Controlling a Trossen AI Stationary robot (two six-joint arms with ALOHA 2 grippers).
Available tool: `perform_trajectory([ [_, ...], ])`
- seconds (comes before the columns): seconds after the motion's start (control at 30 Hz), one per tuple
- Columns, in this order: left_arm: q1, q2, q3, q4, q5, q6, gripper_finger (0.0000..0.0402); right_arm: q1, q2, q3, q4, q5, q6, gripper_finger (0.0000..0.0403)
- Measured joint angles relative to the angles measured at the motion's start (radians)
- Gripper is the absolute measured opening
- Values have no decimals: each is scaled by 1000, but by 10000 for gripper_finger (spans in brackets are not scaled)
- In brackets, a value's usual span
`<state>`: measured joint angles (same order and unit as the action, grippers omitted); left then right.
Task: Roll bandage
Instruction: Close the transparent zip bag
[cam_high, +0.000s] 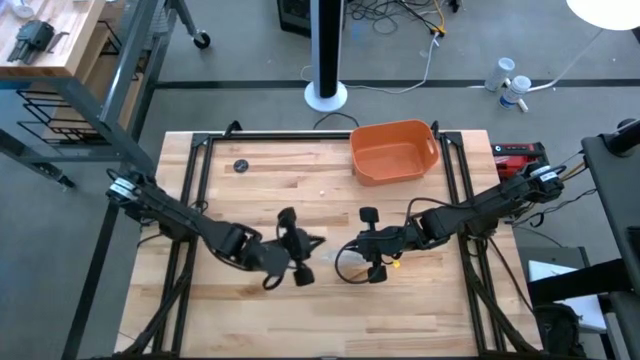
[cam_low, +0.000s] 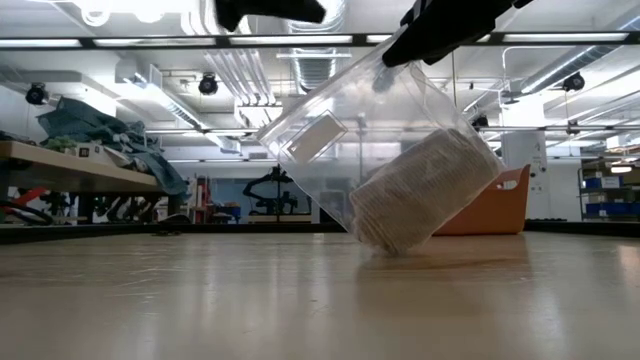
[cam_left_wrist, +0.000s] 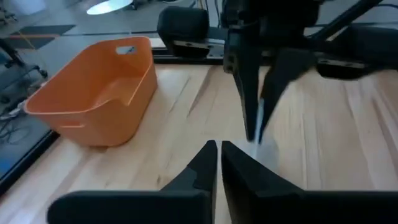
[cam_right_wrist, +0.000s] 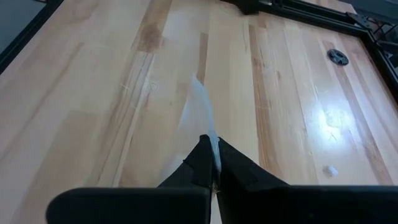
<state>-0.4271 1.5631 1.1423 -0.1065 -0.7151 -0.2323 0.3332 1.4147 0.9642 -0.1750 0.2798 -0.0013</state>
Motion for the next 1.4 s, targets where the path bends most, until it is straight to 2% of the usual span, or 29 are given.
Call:
perform_trajectory([
  [0.3, 51, 82, 0, 73, 130, 41, 93, 0, 0, 0, -3, -3, -1, 0],
  [0.53, 56, 99, 0, 187, 159, 127, 139, 0, 0, 0, -1, -3, -2, 0],
  [0.63, 70, 109, 0, 186, 166, 128, 140, 0, 0, 0, 1, -3, -2, 0],
  [0.77, 79, 128, 0, 211, 238, 140, 125, 0, 0, 0, 1, -3, 0, 0],
  [1.07, 92, 144, 0, 228, 236, 145, 96, 0, 0, 0, 2, -3, 0, 0],
  [1.4, 102, 151, 0, 235, 273, 138, 96, 0, 0, 0, 3, -3, -1, 0],
])
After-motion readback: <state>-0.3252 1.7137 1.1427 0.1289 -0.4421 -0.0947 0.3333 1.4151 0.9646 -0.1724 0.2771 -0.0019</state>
